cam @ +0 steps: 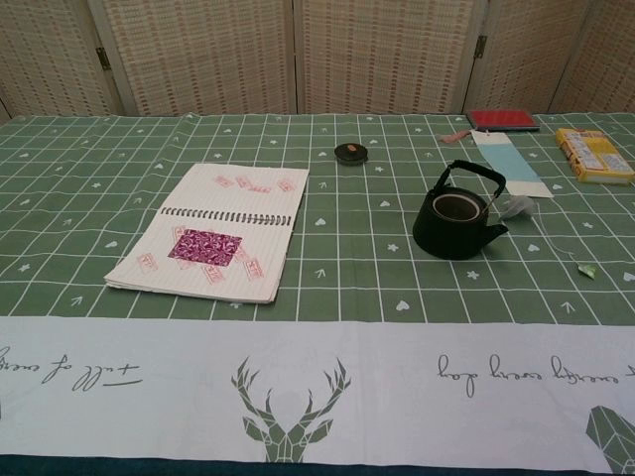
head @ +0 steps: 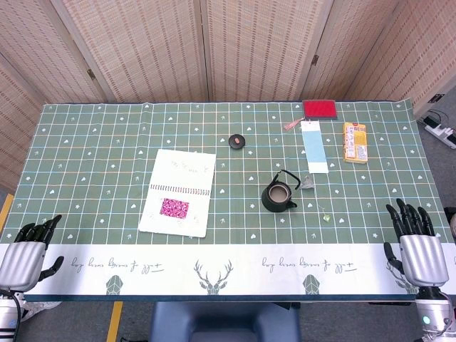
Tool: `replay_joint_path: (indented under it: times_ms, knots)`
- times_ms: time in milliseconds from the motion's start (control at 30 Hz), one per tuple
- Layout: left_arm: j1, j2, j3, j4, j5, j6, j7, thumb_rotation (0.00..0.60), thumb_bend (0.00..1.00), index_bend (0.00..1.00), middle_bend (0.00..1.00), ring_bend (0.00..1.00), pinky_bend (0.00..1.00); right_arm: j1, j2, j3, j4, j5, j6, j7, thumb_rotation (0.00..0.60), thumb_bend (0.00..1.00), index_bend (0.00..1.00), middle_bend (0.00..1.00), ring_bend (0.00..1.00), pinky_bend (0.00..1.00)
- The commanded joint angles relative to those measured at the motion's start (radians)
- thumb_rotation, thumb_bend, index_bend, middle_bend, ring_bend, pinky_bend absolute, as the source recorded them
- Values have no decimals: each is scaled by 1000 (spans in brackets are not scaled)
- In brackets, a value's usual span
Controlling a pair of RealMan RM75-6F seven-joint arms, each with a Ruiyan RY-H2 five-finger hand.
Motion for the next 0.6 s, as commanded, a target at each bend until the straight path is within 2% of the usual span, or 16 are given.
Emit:
replay_joint_path:
  times_ms: [33, 300, 400, 533, 600]
  knots:
    - [-4, -2, -4, 3, -11, -9, 3, 600, 283, 15, 134, 185, 137, 4, 0, 5, 3, 11, -11, 2, 600, 449, 47, 0, 0, 0]
    - [-10, 0, -6, 4, -15, -19, -8, 600, 283, 15, 134, 185, 137, 22, 4, -11, -12, 8, -62, -10, 600, 449, 47, 0, 0, 0]
    - [-10, 4, -4, 3, -13, -21, -21, 600, 283, 15, 134, 185, 137, 46, -31, -9, 20, -18, -77, -45, 600, 448, 61, 0, 0, 0]
    - [-6, 10, -1, 1, -6, -14, -37, 600, 283, 15, 134, 185, 137, 83, -167, 3, 173, -70, -73, 9, 600, 448, 218, 0, 0, 0]
    - [-3, 11, -3, 0, -8, -6, -42, 600, 283, 15, 134, 185, 137, 93, -236, 16, 256, -62, -72, -1, 600, 448, 246, 0, 0, 0]
